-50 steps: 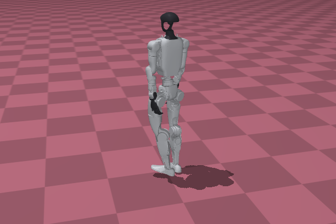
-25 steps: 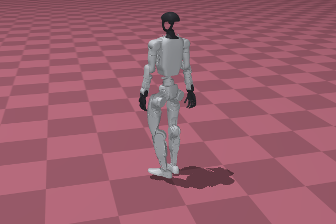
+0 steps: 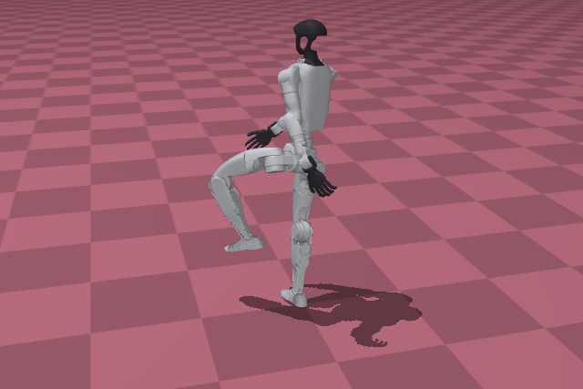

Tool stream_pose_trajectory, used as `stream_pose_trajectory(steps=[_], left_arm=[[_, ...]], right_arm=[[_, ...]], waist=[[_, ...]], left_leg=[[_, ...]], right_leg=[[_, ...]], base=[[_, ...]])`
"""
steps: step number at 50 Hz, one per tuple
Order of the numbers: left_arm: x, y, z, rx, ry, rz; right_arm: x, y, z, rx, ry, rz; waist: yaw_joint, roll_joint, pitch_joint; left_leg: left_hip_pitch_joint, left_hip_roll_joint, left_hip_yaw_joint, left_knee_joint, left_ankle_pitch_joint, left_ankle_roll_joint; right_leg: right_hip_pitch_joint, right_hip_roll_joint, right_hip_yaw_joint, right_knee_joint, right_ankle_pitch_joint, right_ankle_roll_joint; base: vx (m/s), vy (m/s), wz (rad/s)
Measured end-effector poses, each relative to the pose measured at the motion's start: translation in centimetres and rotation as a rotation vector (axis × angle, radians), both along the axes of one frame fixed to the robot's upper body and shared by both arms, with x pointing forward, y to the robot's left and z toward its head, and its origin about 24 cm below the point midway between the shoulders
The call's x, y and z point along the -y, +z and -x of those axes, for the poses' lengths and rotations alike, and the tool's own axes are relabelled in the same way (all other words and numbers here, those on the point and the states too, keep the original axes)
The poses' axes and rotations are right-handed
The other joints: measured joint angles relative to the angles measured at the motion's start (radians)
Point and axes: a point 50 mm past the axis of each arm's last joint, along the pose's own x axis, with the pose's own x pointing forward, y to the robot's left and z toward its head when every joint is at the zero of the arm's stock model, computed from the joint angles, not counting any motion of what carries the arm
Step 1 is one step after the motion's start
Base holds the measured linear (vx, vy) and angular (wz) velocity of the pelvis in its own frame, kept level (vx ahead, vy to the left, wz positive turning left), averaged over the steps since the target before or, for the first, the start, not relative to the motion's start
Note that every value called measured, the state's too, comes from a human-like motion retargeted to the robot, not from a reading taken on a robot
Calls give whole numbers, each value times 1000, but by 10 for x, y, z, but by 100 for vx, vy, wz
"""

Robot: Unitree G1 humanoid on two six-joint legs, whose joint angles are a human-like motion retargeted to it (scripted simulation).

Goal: In place motions

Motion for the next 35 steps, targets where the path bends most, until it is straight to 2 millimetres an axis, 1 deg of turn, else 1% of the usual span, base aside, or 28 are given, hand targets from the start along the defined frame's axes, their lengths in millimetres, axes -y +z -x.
stream_pose_trajectory(steps=[3,4,6,8,10,12,13,14,15,16,17,18,19,20,22,23,24,25,27,29,31,33,35], left_arm=[[5,-5,-11,40,17,6],[7,-8,-18,62,24,5],[9,-15,-35,115,42,-4],[8,-23,-55,183,64,-30],[5,-29,-74,255,74,-60],[-1,-33,-91,317,59,-86],[-4,-35,-99,342,44,-98],[-8,-36,-105,361,25,-109],[-11,-37,-110,378,4,-118],[-13,-37,-110,383,-21,-117],[-14,-37,-111,387,-40,-114],[-13,-37,-111,388,-47,-106],[-13,-38,-115,396,-57,-98],[-15,-38,-120,407,-68,-90],[-18,-39,-130,437,-92,-97],[-21,-39,-137,460,-122,-101],[-22,-39,-137,463,-143,-101],[-22,-39,-134,458,-160,-98],[-16,-39,-126,426,-140,-96],[-5,-38,-117,388,-77,-81],[4,-37,-108,362,-31,-46],[8,-35,-103,336,-2,-20],[10,-34,-99,315,14,-23]], right_arm=[[7,-12,11,-52,-21,12],[11,-20,20,-91,-33,22],[23,-39,42,-181,-65,53],[36,-56,68,-281,-95,94],[51,-72,97,-388,-119,138],[66,-85,126,-492,-156,183],[73,-89,140,-538,-179,200],[79,-93,154,-583,-203,211],[84,-97,168,-628,-227,219],[91,-99,181,-668,-255,227],[97,-101,192,-704,-279,235],[100,-102,201,-735,-293,245],[101,-103,206,-749,-311,247],[101,-103,209,-757,-330,243],[101,-103,205,-725,-360,228],[103,-103,202,-697,-381,211],[105,-103,202,-687,-385,205],[107,-103,204,-685,-379,205],[107,-103,204,-698,-330,232],[104,-102,197,-704,-250,277],[98,-101,189,-682,-209,278],[92,-99,178,-643,-176,248],[85,-98,172,-613,-142,224]], waist=[[-33,18,-40],[-49,25,-57],[-85,37,-86],[-115,41,-111],[-141,48,-130],[-161,61,-136],[-175,75,-139],[-193,90,-148],[-213,106,-161],[-232,122,-177],[-258,136,-194],[-298,150,-215],[-326,154,-229],[-347,155,-240],[-324,137,-207],[-312,124,-174],[-297,117,-165],[-282,114,-170],[-271,111,-183],[-283,110,-186],[-280,109,-184],[-311,121,-186],[-333,129,-189]], left_leg=[[67,-28,-15,-82,12,0],[110,-47,-19,-129,19,0],[208,-107,-30,-249,43,-6],[315,-171,-42,-395,62,-30],[434,-246,-74,-581,86,-64],[587,-310,-102,-841,105,-92],[666,-340,-126,-993,72,-122],[735,-369,-137,-1119,-12,-136],[800,-396,-140,-1234,-122,-142],[856,-381,-43,-1334,-139,-122],[888,-377,-12,-1418,-132,-114],[875,-395,-115,-1471,-78,-129],[859,-386,-135,-1498,-43,-150],[841,-363,-114,-1512,-18,-174],[854,-377,-30,-1533,-18,-153],[878,-393,-34,-1545,-20,-143],[886,-402,-41,-1548,-25,-137],[886,-406,-49,-1547,-30,-133],[869,-409,-43,-1540,-38,-124],[871,-415,-40,-1542,-49,-120],[883,-415,-21,-1549,-54,-115],[913,-433,-44,-1574,-69,-100],[940,-459,-79,-1596,-83,-76]], right_leg=[[-8,3,-30,-16,1,18],[-8,5,-44,-24,1,25],[-7,6,-75,-40,1,40],[-10,5,-101,-53,2,53],[-8,7,-129,-63,1,63],[-5,21,-139,-67,-5,69],[-4,36,-145,-69,-9,71],[-10,53,-155,-71,-14,73],[-19,71,-165,-72,-18,75],[-23,83,-176,-76,-21,80],[-29,92,-188,-80,-23,85],[-42,95,-203,-85,-24,88],[-61,92,-219,-88,-23,91],[-83,85,-236,-89,-21,94],[-87,75,-214,-86,-15,98],[-69,68,-220,-87,-13,101],[-61,65,-223,-91,-10,105],[-57,64,-224,-96,-6,109],[-66,62,-199,-99,-1,115],[-76,61,-181,-95,2,114],[-72,62,-176,-94,3,116],[-67,70,-208,-92,-3,120],[-59,82,-226,-91,-10,119]], base=[[1,10,61],[3,7,70],[0,9,78],[-4,8,58],[-4,10,36],[-7,8,18],[-11,10,23],[-11,12,33],[-6,14,42],[-3,17,50],[-3,20,64],[-15,19,73],[-30,16,77],[-39,16,27],[-33,17,-23],[-17,14,-19],[-4,14,-16],[3,13,-39],[-7,11,-53],[-17,8,-46],[-10,0,-27],[-11,4,50],[-4,2,48]])
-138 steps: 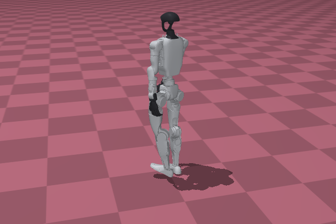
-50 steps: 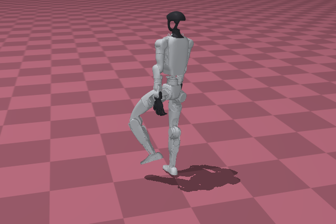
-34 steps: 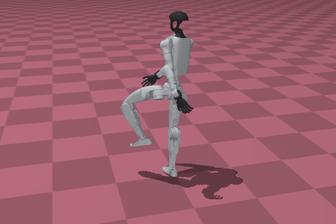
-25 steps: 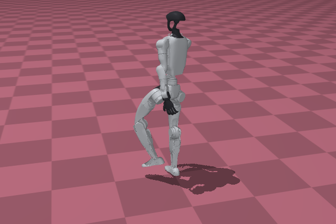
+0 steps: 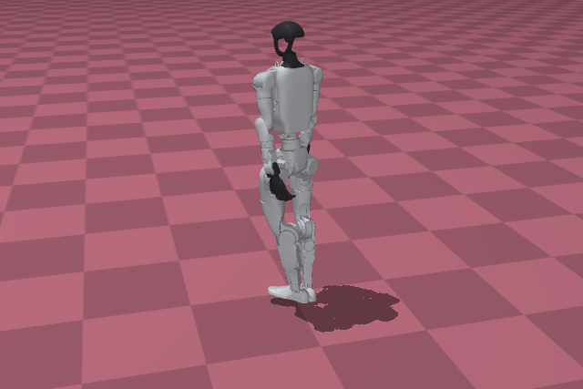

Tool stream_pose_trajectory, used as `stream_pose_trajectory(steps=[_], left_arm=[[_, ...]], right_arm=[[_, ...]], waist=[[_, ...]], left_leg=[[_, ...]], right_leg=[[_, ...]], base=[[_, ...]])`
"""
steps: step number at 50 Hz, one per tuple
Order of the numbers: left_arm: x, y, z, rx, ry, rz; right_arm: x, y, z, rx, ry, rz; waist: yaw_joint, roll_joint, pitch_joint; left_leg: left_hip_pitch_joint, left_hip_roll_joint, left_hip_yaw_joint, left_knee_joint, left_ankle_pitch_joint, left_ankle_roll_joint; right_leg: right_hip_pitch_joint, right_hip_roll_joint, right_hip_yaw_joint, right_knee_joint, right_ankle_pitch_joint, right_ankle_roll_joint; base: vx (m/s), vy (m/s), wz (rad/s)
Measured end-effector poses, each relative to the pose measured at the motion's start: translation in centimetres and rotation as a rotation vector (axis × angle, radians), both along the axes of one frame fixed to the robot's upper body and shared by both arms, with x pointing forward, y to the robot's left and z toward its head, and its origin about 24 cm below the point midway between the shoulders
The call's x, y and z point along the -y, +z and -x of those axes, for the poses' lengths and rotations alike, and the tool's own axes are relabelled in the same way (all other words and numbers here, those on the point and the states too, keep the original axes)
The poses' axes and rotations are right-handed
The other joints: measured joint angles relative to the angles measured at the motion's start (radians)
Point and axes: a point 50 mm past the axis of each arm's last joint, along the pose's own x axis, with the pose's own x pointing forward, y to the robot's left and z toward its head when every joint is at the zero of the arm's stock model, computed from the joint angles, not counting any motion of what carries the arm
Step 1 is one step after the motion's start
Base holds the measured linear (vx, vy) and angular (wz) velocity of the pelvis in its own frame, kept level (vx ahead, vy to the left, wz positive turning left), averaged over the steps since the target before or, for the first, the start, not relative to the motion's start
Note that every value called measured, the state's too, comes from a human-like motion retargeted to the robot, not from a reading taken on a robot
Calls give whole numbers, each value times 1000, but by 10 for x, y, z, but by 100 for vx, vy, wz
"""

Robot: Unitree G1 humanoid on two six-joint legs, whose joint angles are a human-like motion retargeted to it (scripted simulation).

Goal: In place motions

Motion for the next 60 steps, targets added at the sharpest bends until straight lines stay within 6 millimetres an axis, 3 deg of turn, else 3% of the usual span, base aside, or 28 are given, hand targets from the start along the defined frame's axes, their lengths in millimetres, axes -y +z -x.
stream_pose_trajectory(steps=[5,7,10,13,14,15,17,19,22,26,32,37,40,46,47,48,50,52,53,55,60], left_arm=[[-10,-3,-18,31,21,-60],[-18,-6,-44,93,8,-98],[-22,-7,-95,223,-8,-123],[-22,2,-168,436,-14,-142],[-22,7,-190,505,-19,-150],[-22,13,-209,569,-24,-158],[-29,34,-258,733,-52,-198],[-37,58,-299,873,-92,-269],[-41,84,-333,999,-120,-359],[-40,102,-354,1090,-84,-369],[-33,100,-351,1121,-49,-324],[-29,77,-323,1043,-91,-313],[-18,53,-290,934,-85,-261],[10,9,-203,631,-34,-98],[13,6,-191,597,-20,-77],[15,2,-177,557,-1,-59],[16,-2,-156,502,20,-45],[15,-5,-141,455,1,-40],[15,-6,-136,434,-13,-38],[15,-7,-133,411,-37,-47],[5,-5,-141,473,-43,-66]], right_arm=[[-1,1,-3,47,116,9],[8,-2,9,18,136,43],[22,-6,40,-64,111,88],[39,-8,74,-172,21,126],[44,-7,85,-209,-6,137],[48,-7,95,-244,-30,146],[62,-3,119,-345,-70,169],[73,3,145,-452,-101,189],[83,12,178,-564,-152,225],[92,21,205,-638,-241,280],[85,17,197,-613,-293,247],[70,3,153,-469,-212,181],[57,-4,118,-353,-176,132],[27,-6,44,-99,-80,62],[23,-5,32,-61,-54,52],[16,-2,17,-10,-17,38],[3,2,-4,59,39,-1],[-6,6,-14,102,66,-44],[-9,8,-18,117,75,-61],[-12,11,-26,145,84,-85],[-16,12,-28,157,156,-77]], waist=[[46,-34,-4],[41,-25,-6],[21,10,-2],[28,47,27],[14,58,38],[-8,70,50],[-71,94,81],[-150,113,104],[-218,140,126],[-275,150,149],[-267,129,139],[-222,115,105],[-176,113,77],[-104,92,52],[-98,82,50],[-84,69,42],[-51,36,30],[-26,0,11],[-6,-6,6],[27,-3,-10],[-15,4,2]], left_leg=[[-16,20,38,44,-8,-13],[-21,30,19,59,-18,-6],[-29,63,-16,79,-27,7],[-37,111,-11,97,-42,7],[-36,121,-17,98,-42,10],[-33,129,-29,99,-40,12],[-29,146,-21,106,-41,24],[-38,156,-40,117,-37,36],[-52,177,-90,129,-23,40],[-54,205,-116,144,-13,22],[-48,198,-93,149,-26,12],[-35,181,-53,106,-29,-2],[-30,172,-16,83,-35,-12],[-6,135,38,78,-63,-20],[-3,120,43,80,-69,-19],[-4,99,56,83,-76,-18],[11,59,88,80,-89,-21],[23,22,97,71,-88,-25],[21,15,103,65,-84,-24],[0,23,113,59,-81,-32],[0,32,107,38,-77,-42]], right_leg=[[11,-27,51,47,-34,-9],[-5,-35,45,116,-48,-28],[-50,-42,16,259,29,-55],[-214,-54,94,555,246,-83],[-279,-42,134,658,273,-95],[-344,-23,176,757,275,-103],[-471,-108,103,1023,188,-170],[-620,-158,99,1237,131,-192],[-797,-157,126,1403,93,-170],[-924,-148,126,1471,70,-159],[-900,-152,121,1412,58,-163],[-738,-133,116,1246,70,-142],[-602,-83,140,1079,93,-115],[-232,65,292,510,197,-41],[-170,67,299,411,166,-29],[-98,60,277,295,18,-24],[-4,22,144,137,-95,-63],[29,-26,89,50,-29,-1],[26,-25,164,30,-13,18],[18,-50,62,11,6,43],[-13,-23,117,22,9,7]], base=[[-5,0,-18],[-7,0,36],[-12,2,39],[-19,4,-15],[-16,7,21],[-11,7,51],[-10,6,75],[-10,2,101],[-1,0,77],[2,-1,35],[0,-2,-13],[0,-1,-41],[4,2,-59],[12,1,-37],[16,-2,-17],[17,-2,-39],[20,-1,-49],[25,-2,-17],[13,-3,-17],[-2,-6,-23],[5,-3,9]])
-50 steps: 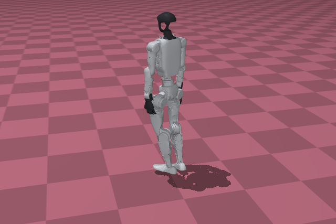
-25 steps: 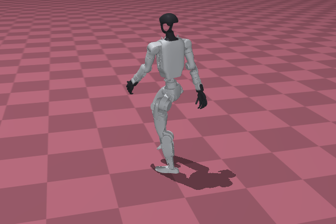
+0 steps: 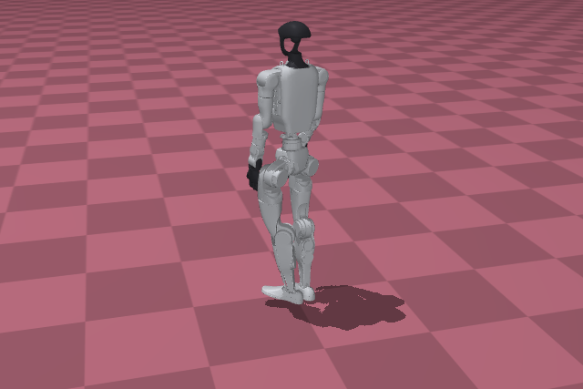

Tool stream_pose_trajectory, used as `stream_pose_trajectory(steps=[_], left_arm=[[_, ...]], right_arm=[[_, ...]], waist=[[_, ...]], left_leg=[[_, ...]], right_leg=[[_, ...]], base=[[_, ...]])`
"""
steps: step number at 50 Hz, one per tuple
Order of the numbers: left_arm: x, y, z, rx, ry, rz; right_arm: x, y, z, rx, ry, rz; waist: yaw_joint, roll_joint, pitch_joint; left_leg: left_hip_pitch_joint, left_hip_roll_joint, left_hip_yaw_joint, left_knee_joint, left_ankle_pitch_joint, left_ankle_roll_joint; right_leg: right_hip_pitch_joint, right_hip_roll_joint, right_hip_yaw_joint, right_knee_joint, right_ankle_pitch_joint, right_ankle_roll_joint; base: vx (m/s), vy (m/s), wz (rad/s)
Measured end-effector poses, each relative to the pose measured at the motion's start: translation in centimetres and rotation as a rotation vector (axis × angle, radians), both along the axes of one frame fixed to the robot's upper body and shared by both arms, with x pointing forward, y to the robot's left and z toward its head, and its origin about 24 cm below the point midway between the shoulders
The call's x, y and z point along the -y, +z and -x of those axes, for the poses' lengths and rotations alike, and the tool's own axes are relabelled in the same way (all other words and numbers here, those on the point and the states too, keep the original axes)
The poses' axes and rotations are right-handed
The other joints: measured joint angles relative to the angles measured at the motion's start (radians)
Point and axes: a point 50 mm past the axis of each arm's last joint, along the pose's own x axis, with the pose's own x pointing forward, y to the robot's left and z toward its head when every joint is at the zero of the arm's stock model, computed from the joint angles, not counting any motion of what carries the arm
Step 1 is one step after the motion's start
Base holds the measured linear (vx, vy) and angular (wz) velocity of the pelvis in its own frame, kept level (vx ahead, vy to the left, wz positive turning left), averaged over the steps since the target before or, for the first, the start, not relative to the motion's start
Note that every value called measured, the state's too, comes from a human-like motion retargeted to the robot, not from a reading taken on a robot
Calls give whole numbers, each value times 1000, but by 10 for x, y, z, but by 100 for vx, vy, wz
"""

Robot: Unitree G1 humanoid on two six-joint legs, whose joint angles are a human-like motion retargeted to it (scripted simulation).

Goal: In place motions

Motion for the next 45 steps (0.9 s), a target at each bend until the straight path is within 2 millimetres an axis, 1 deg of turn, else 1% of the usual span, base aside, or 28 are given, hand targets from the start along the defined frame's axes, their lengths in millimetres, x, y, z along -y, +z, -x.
stream_pose_trajectory(steps=[2,5,7,8,10,13,15,16,18,19,20,21,22,23,24,25,27,28,30,31,32,35,37,40,43,45], left_arm=[[-4,1,-7,-11,-42,-9],[-7,2,-13,-17,-93,-31],[-10,3,-17,1,-113,-46],[-11,3,-18,6,-120,-50],[-14,4,-19,14,-127,-61],[-15,3,-11,-5,-102,-48],[-15,1,-1,-28,-72,-21],[-14,0,8,-50,-55,-6],[-14,-2,25,-90,-18,4],[-14,-3,35,-113,15,-7],[-15,-4,46,-138,55,-24],[-16,-4,53,-160,101,-44],[-18,-5,61,-185,147,-63],[-18,-5,70,-213,194,-80],[-18,-5,80,-247,233,-86],[-18,-4,91,-283,267,-87],[-14,-1,116,-372,298,-43],[-11,1,129,-421,304,-15],[-7,10,164,-542,305,40],[-7,14,179,-582,293,56],[-7,18,191,-617,278,70],[-9,29,220,-696,192,81],[-10,37,238,-752,140,72],[-6,43,250,-794,119,94],[-2,43,248,-786,147,124],[0,39,241,-757,173,131]], right_arm=[[7,-5,14,-56,-27,24],[22,-14,46,-174,-102,54],[36,-18,75,-282,-157,91],[41,-19,86,-321,-178,110],[58,-19,115,-429,-232,180],[74,-15,147,-545,-288,247],[84,-11,163,-601,-335,281],[88,-9,170,-616,-369,294],[94,-7,178,-625,-435,310],[95,-6,177,-620,-470,316],[95,-6,173,-613,-507,324],[89,-9,161,-583,-536,317],[83,-12,146,-542,-555,301],[75,-15,125,-479,-557,267],[66,-16,104,-420,-536,220],[56,-17,83,-365,-501,168],[35,-12,39,-270,-387,68],[24,-9,19,-217,-331,29],[-2,6,-27,-61,-208,-49],[-13,15,-46,16,-164,-74],[-23,24,-65,90,-128,-97],[-46,56,-111,293,-71,-156],[-58,74,-130,379,-50,-195],[-66,88,-145,431,-50,-230],[-66,90,-147,440,-67,-245],[-63,84,-142,417,-75,-236]], waist=[[-23,12,-4],[-30,15,-15],[-24,12,-24],[-22,12,-27],[-14,15,-31],[-12,19,-36],[-15,22,-40],[-10,19,-41],[5,7,-42],[13,-5,-42],[19,-20,-41],[20,-19,-27],[26,-20,-9],[43,-23,20],[68,-35,47],[97,-52,73],[148,-67,101],[178,-77,107],[236,-99,126],[256,-110,139],[275,-119,151],[323,-136,187],[341,-143,196],[335,-136,188],[316,-118,176],[294,-105,153]], left_leg=[[-11,9,-14,-3,4,-4],[-20,16,-24,0,3,-9],[-20,19,-23,2,-2,-14],[-21,21,-22,4,-4,-15],[-23,30,-13,10,-13,-21],[-27,46,0,35,-36,-28],[-46,65,3,87,-62,-37],[-66,74,-1,134,-68,-39],[-118,90,-5,252,-65,-32],[-163,109,10,355,-34,-17],[-216,135,32,478,9,3],[-280,170,17,603,79,24],[-346,199,-2,724,146,47],[-414,217,-31,836,208,77],[-481,224,-51,950,206,89],[-547,226,-66,1064,172,92],[-660,313,-32,1252,110,115],[-717,342,-27,1328,78,119],[-845,387,-32,1484,15,121],[-892,393,-32,1532,0,121],[-935,398,-33,1574,-12,121],[-1017,401,-26,1638,-24,121],[-1020,408,-14,1646,-31,121],[-996,404,-22,1634,-30,121],[-914,380,-38,1565,-10,119],[-795,319,-60,1430,20,103]], right_leg=[[-7,0,-27,6,-4,1],[-5,9,-39,-3,-5,-6],[-4,11,-41,-8,-4,-7],[-4,12,-42,-10,-3,-7],[-8,17,-37,-10,-4,-8],[-7,26,-38,-11,-8,-16],[-8,26,-38,-8,-11,-20],[-4,22,-37,-8,-12,-22],[2,10,-31,-8,-11,-24],[2,-4,-27,-6,-10,-25],[0,-22,-24,-3,-8,-24],[1,-21,-30,-4,-6,-25],[5,-17,-29,-6,-2,-26],[17,-9,-17,-12,3,-29],[31,-8,-3,-16,9,-34],[46,-11,10,-21,16,-39],[54,-5,18,-20,17,-61],[50,-2,36,-15,15,-74],[54,1,75,-4,10,-103],[59,-4,88,1,9,-112],[63,-8,102,6,9,-120],[73,-23,131,21,7,-135],[85,-27,139,28,2,-144],[90,-22,134,35,-6,-144],[96,-19,114,32,-6,-132],[100,-22,91,23,-5,-116]], base=[[3,-10,34],[7,-14,19],[16,-10,3],[15,-9,-5],[12,-8,-18],[13,-11,-17],[16,-9,0],[19,-8,-3],[19,-9,-10],[13,-6,-4],[3,-3,18],[-5,-2,25],[-13,-2,12],[-11,-3,-26],[-7,-3,-61],[-4,-3,-64],[-4,-6,-63],[-1,-13,-77],[5,-13,-80],[4,-7,-71],[-1,-1,-65],[-1,0,-46],[6,-3,-10],[4,6,41],[1,16,62],[1,13,63]])
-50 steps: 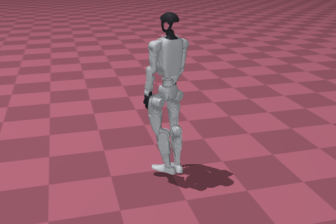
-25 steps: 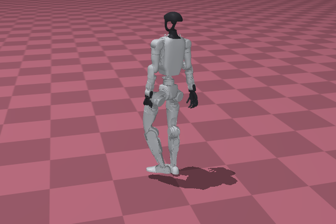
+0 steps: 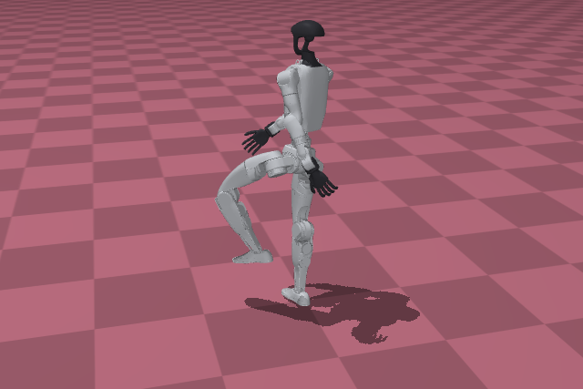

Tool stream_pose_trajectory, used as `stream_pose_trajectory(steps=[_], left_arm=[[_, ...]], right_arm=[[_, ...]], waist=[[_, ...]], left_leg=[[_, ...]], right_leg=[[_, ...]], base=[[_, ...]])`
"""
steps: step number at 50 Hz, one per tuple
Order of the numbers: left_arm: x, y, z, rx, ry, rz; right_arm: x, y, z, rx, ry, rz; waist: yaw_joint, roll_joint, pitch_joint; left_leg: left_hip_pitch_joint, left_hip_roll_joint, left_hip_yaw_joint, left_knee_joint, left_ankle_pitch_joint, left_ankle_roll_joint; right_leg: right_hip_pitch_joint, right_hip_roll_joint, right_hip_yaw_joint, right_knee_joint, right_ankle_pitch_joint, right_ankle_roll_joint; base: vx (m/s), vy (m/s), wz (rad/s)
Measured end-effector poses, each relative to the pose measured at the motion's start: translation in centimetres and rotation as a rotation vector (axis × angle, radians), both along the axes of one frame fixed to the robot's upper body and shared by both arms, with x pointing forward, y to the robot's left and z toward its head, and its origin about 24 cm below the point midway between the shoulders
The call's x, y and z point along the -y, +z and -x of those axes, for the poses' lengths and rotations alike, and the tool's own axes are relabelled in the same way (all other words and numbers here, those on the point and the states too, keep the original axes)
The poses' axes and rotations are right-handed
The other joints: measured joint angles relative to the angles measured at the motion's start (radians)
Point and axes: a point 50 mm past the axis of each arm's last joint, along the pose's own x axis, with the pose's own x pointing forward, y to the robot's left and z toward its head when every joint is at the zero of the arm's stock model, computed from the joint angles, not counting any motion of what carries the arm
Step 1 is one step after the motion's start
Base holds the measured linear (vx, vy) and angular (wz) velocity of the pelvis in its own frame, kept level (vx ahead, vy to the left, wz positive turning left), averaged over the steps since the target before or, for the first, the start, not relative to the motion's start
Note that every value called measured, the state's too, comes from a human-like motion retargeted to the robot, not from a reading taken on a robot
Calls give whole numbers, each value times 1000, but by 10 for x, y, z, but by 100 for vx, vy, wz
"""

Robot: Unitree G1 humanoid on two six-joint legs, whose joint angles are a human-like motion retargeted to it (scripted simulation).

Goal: In place motions

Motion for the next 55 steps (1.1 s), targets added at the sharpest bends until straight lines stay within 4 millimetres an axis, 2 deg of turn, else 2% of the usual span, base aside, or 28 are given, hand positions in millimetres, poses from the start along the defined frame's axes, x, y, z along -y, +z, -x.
stream_pose_trajectory(steps=[3,6,7,8,10,12,13,15,17,20,23,27,30,32,35,37,39,40,43,46,48,50,55], left_arm=[[0,-6,-12,46,10,-10],[-4,-14,-30,112,4,-24],[-7,-17,-36,135,-1,-31],[-9,-19,-42,158,-9,-43],[-15,-21,-48,182,-30,-70],[-17,-23,-55,196,-32,-83],[-22,-26,-67,214,-41,-87],[-33,-31,-91,272,-91,-123],[-44,-35,-113,343,-169,-156],[-52,-37,-132,402,-230,-213],[-49,-36,-127,391,-190,-222],[-42,-34,-111,344,-102,-169],[-39,-32,-103,291,-48,-174],[-39,-32,-102,275,-32,-173],[-41,-32,-106,276,-56,-177],[-43,-34,-118,307,-98,-177],[-43,-37,-143,374,-136,-182],[-42,-39,-163,431,-156,-186],[-34,-39,-217,608,-173,-193],[-28,-24,-295,871,-184,-178],[-28,-9,-334,1003,-201,-184],[-28,15,-381,1179,-252,-218],[-31,71,-450,1474,-366,-364]], right_arm=[[6,-17,19,-77,-3,27],[15,-46,60,-233,-33,48],[18,-55,75,-288,-48,47],[21,-63,90,-344,-68,40],[26,-76,118,-447,-117,14],[25,-84,139,-531,-139,-10],[22,-86,145,-571,-155,-30],[24,-85,142,-566,-183,-75],[33,-80,128,-503,-188,-92],[40,-73,110,-406,-98,2],[37,-71,104,-371,-41,112],[36,-73,106,-391,-55,100],[40,-80,122,-453,-107,80],[51,-86,139,-509,-148,94],[69,-96,173,-604,-177,147],[82,-101,199,-678,-185,188],[94,-104,223,-756,-197,228],[101,-105,237,-803,-206,249],[116,-104,263,-877,-232,293],[131,-102,289,-945,-263,341],[136,-99,302,-991,-281,358],[143,-95,324,-1077,-329,375],[154,-83,366,-1212,-458,397]], waist=[[-32,2,-33],[-72,17,-97],[-77,25,-115],[-73,36,-133],[-102,64,-177],[-195,88,-228],[-245,91,-257],[-210,71,-228],[-208,57,-180],[-162,52,-179],[-180,58,-187],[-221,74,-203],[-220,66,-197],[-215,63,-199],[-223,67,-208],[-228,77,-209],[-224,92,-204],[-218,101,-198],[-231,117,-167],[-314,144,-109],[-365,152,-96],[-440,176,-95],[-532,210,-78]], left_leg=[[195,-111,-32,-262,51,-20],[439,-250,-134,-712,101,-42],[528,-289,-162,-877,66,-60],[622,-326,-182,-1040,-81,-98],[772,-312,-17,-1271,-204,-76],[769,-299,-48,-1380,-83,-112],[743,-275,-83,-1411,-44,-151],[738,-287,-37,-1429,-38,-133],[764,-314,-68,-1431,-50,-115],[723,-309,-42,-1396,-70,-103],[739,-313,-20,-1417,-77,-102],[749,-305,-8,-1434,-86,-103],[763,-310,-20,-1425,-96,-93],[775,-311,-20,-1422,-103,-88],[781,-305,-44,-1406,-113,-80],[781,-296,-60,-1395,-115,-71],[778,-278,-66,-1387,-116,-65],[775,-265,-63,-1382,-116,-63],[777,-249,-68,-1381,-117,-59],[797,-241,-101,-1398,-98,-43],[788,-243,-125,-1406,-85,-33],[762,-242,-176,-1411,-69,-21],[747,-219,-238,-1417,-41,-25]], right_leg=[[13,-12,-40,-9,-3,18],[6,2,-71,-18,-10,32],[2,13,-73,-16,-16,33],[-6,30,-69,-13,-22,32],[-14,65,-92,-15,-30,37],[-33,76,-146,-26,-32,42],[-66,68,-184,-29,-31,46],[-79,55,-150,-22,-27,51],[-54,40,-190,-24,-28,56],[-69,36,-159,-34,-14,69],[-81,35,-144,-29,-13,73],[-91,36,-154,-8,-32,80],[-82,29,-145,25,-61,75],[-77,25,-143,57,-85,70],[-84,16,-137,127,-105,61],[-102,10,-143,194,-81,50],[-151,-1,-137,310,-11,43],[-196,-12,-124,404,51,41],[-356,-19,-45,665,245,4],[-550,-38,-29,994,186,-49],[-663,-63,-40,1150,139,-81],[-822,-90,-58,1332,85,-101],[-1049,-128,-103,1546,27,-111]], base=[[5,8,53],[7,3,39],[7,4,-13],[7,3,-10],[6,5,39],[-13,9,127],[-38,8,93],[-40,13,-9],[-18,22,13],[-14,14,-65],[-18,4,-49],[-8,1,-14],[2,-1,3],[5,-3,15],[9,-2,29],[5,0,28],[-4,0,-4],[-14,1,-28],[-15,5,0],[-12,7,63],[-12,0,55],[-5,2,104],[6,6,72]])
